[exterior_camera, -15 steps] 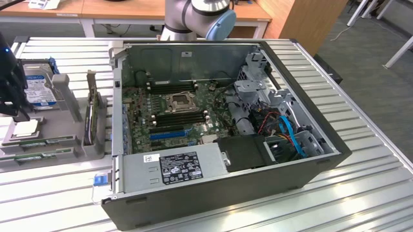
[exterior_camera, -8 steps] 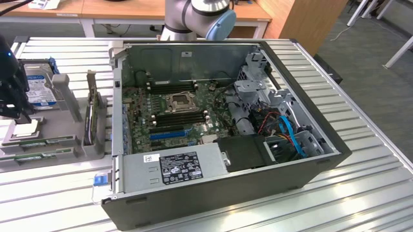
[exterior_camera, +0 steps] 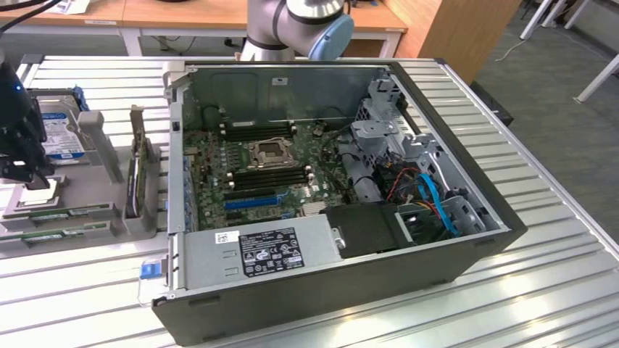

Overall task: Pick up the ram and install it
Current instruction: 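Pick up the ram and move it above insertion slot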

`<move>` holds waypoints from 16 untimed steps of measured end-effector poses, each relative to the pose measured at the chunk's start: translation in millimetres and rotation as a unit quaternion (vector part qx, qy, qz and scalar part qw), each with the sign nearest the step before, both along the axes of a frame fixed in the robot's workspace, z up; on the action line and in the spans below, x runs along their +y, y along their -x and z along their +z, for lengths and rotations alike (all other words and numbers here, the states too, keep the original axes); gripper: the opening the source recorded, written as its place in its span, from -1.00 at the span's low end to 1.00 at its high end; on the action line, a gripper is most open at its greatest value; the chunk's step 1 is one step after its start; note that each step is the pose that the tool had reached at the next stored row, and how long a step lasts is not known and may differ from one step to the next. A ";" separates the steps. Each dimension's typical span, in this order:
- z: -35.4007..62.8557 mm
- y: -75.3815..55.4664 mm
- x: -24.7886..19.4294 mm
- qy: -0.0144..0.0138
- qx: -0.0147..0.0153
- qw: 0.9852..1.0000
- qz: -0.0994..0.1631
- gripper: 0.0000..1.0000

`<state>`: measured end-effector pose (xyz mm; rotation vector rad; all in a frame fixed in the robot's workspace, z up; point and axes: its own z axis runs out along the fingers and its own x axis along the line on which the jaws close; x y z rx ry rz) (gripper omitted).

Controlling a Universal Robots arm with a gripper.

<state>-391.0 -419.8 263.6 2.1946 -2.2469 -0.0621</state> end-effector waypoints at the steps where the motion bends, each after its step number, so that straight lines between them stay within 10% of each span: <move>1: -0.4 0.0 0.0 0.000 0.000 1.000 0.000 -0.40; 16: -11.6 0.0 0.0 0.000 0.000 1.000 0.000 -0.40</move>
